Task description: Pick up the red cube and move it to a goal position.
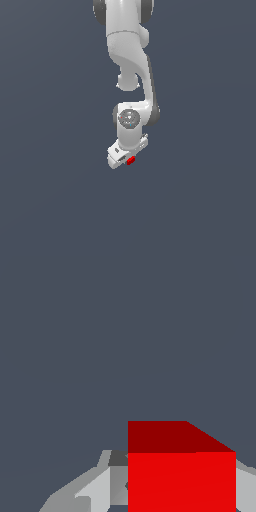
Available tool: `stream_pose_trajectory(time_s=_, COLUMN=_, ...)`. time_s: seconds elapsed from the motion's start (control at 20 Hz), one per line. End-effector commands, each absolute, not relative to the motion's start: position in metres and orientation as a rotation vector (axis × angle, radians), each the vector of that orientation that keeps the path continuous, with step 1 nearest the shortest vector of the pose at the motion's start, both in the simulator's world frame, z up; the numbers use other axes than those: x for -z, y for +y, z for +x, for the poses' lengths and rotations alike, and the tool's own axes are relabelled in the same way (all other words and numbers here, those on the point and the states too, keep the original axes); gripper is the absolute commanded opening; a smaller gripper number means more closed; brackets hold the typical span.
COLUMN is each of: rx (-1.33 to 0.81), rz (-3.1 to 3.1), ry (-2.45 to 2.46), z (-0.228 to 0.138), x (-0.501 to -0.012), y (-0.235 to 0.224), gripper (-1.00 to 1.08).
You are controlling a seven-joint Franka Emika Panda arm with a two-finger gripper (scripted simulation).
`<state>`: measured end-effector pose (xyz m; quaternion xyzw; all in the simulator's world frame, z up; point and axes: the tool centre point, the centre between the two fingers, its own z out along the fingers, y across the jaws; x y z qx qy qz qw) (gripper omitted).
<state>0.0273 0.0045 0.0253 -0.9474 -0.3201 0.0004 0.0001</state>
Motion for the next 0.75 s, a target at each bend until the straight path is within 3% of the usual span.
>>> stream_pose_trajectory(time_s=0.0, rx=0.0, rz=-2.976, ry=-1.006, z=0.015, x=-0.027, y=0.022, gripper=-1.0)
stream_pose_trajectory(time_s=0.7, rx=0.0, rz=-2.976, ry=-1.007, z=-0.02, x=-0.03, y=0.076, gripper=-1.0)
